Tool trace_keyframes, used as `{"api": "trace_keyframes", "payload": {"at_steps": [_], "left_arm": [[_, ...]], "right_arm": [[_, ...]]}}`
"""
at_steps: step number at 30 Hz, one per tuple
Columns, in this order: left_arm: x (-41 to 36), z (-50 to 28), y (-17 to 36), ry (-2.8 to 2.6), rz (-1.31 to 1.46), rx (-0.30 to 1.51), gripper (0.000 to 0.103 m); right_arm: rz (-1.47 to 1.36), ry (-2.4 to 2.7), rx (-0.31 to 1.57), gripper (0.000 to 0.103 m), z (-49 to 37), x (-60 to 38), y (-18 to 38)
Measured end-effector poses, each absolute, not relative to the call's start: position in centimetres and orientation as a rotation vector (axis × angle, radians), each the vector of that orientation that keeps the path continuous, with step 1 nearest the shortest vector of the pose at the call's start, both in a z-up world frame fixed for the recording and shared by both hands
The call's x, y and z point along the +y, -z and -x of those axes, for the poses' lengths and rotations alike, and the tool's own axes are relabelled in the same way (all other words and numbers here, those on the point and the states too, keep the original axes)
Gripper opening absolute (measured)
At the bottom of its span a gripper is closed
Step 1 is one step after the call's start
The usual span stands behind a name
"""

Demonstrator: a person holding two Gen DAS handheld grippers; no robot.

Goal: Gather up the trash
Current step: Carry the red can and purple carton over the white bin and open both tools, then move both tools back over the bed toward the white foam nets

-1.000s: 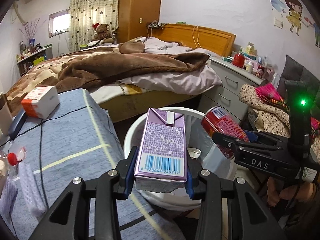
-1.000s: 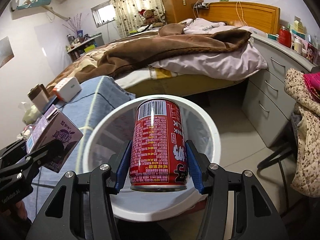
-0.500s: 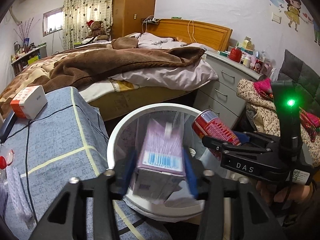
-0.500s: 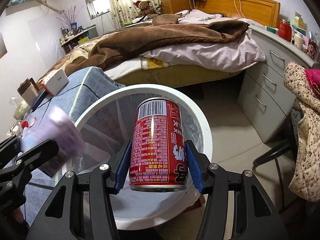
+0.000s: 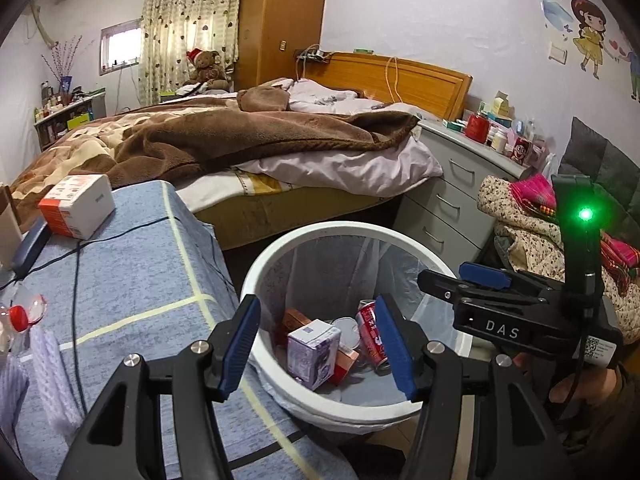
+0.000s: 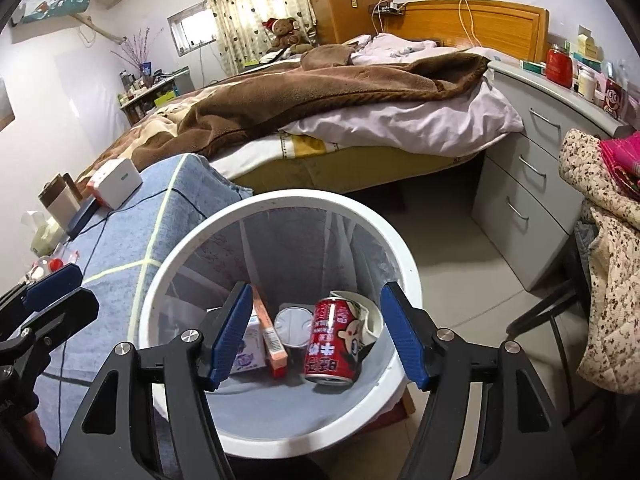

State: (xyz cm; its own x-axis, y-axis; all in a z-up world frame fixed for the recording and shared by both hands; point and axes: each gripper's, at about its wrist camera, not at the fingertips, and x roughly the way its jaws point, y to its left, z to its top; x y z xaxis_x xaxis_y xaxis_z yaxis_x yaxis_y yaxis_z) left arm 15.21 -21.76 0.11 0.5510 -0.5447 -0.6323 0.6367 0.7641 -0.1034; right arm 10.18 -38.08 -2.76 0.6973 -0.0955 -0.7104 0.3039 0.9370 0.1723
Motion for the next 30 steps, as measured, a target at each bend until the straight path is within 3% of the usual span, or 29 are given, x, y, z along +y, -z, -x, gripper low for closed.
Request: {"api": "trace_keyframes", "payload": {"at_steps": [30], "left_arm": [[-4.8, -16.5, -1.7, 0.409, -0.042, 0.631, 0.062]], "right_arm": [[-0.222, -0.038, 0.718, 0.068, -13.9, -25.7, 1.0]]}}
